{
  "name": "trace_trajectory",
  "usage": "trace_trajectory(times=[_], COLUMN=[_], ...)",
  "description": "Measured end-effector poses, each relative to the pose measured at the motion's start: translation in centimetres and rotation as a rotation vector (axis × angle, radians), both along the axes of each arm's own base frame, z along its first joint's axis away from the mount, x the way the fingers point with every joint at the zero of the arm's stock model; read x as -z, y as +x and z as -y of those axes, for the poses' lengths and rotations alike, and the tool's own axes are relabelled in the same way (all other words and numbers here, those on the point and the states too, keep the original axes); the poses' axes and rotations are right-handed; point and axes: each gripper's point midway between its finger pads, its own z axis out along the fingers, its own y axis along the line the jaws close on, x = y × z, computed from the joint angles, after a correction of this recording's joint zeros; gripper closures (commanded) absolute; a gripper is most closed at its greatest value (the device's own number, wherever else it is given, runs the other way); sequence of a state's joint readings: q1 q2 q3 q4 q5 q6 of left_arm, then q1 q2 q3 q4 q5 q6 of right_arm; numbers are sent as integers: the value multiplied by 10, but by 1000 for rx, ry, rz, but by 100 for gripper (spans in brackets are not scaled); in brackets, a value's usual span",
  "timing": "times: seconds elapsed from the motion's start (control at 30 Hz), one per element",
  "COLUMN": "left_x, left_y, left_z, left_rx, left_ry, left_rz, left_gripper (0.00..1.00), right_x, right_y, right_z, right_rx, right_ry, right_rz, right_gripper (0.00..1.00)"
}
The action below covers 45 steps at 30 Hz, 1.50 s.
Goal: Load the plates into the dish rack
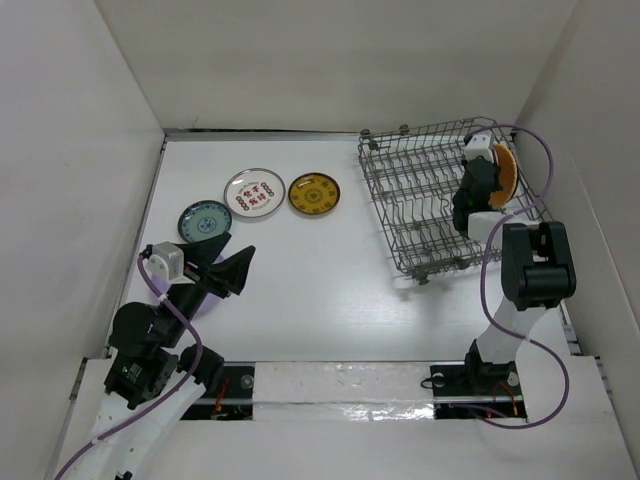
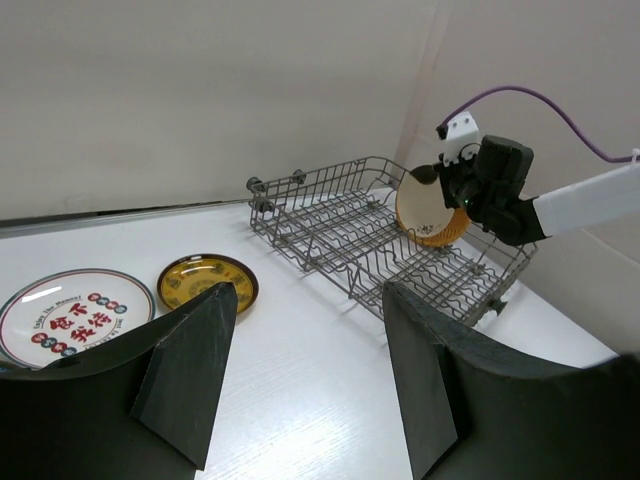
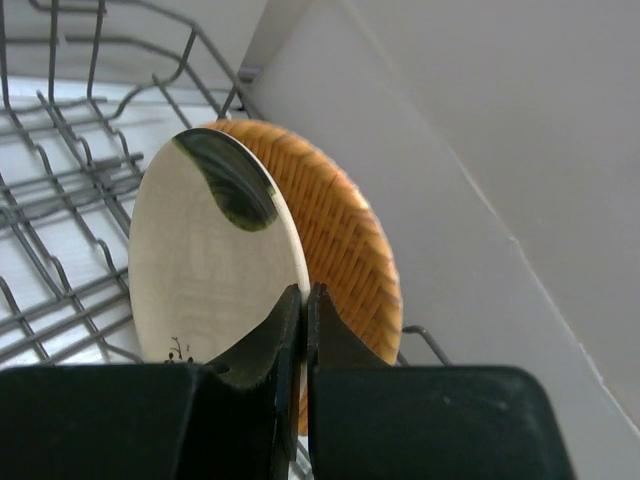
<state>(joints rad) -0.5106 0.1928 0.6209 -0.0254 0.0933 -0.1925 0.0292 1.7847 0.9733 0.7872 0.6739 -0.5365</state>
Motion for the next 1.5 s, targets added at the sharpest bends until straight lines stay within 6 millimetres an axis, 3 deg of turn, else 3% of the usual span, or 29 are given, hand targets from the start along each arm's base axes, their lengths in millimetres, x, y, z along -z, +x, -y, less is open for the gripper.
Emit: trace_trajectory(times=[0.1,0.37,0.47,0.63,0.73,0.93,1.07,1.13,1.37,1.5], left_x=[0,0,0,0,1,2,2,2,3,3], left_y=[0,0,0,0,1,2,2,2,3,3], left_z=[0,0,0,0,1,1,1,2,2,2], left_rx=[1,0,1,1,1,1,2,1,1,0], left_ry=[0,1,1,1,2,4,5,6,7,7], left_rz=[0,-2,-2,-2,-3,-7,-10,-11,-13,-13], left_gripper=[43,42,43,43,42,43,43,43,43,43], right_x=[14,18,21,38,55,55,40,25,-53,-77], right_y=[0,3,5,1,-7,-8,-4,-4,15,24], right_z=[2,0,-3,-5,-3,-5,-11,-18,-65,-95], right_rx=[2,-7,-10,8,28,35,26,11,-108,-209], right_ry=[-7,-8,-7,-5,-10,28,78,103,197,270], right_rz=[-36,-29,-14,-31,-75,-44,9,54,243,276], right_gripper=[100,100,89,56,55,54,53,47,36,39])
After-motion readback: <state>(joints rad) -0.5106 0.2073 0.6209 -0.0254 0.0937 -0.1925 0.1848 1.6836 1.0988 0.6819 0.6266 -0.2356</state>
